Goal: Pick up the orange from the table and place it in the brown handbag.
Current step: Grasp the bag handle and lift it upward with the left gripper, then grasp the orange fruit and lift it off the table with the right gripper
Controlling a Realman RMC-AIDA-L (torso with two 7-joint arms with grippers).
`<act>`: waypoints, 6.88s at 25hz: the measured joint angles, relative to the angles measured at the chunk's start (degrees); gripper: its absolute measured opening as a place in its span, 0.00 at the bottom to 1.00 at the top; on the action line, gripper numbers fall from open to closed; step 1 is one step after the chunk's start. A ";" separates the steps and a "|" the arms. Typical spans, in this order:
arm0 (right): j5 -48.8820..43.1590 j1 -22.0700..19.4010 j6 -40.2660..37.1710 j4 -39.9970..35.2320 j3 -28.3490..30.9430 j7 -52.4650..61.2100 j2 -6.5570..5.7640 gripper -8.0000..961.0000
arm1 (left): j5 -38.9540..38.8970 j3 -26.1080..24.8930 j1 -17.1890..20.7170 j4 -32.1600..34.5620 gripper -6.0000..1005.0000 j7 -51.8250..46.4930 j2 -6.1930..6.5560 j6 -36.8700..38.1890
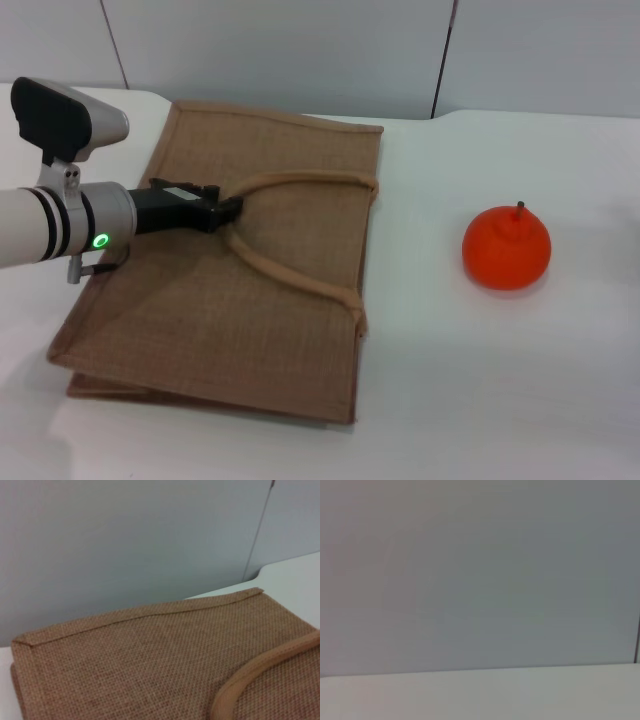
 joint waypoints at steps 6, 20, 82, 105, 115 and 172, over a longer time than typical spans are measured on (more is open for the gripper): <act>0.00 0.00 0.00 -0.08 0.00 0.00 0.00 0.90 | 0.00 0.18 -0.14 -0.14 0.37 0.05 -0.24 0.87; 0.00 0.09 0.00 -0.08 0.00 0.00 0.00 0.90 | -0.05 -0.09 -0.20 0.48 0.21 0.05 -0.39 1.32; -7.54 -1.96 25.44 0.95 -32.07 18.43 -1.15 0.91 | 17.68 -14.55 4.33 55.24 0.12 -23.03 0.78 -32.61; -8.18 -1.07 21.47 1.24 -36.41 22.43 -1.03 0.91 | 19.07 -14.55 2.78 55.54 0.13 -23.02 1.11 -32.95; -8.17 -0.43 21.18 1.37 -38.11 23.69 -0.95 0.92 | 19.07 -14.64 2.80 55.94 0.13 -23.06 1.10 -32.95; -7.52 1.22 13.64 4.02 -37.01 29.13 -0.85 0.45 | 21.32 -14.99 3.24 55.81 0.12 -22.54 0.67 -32.42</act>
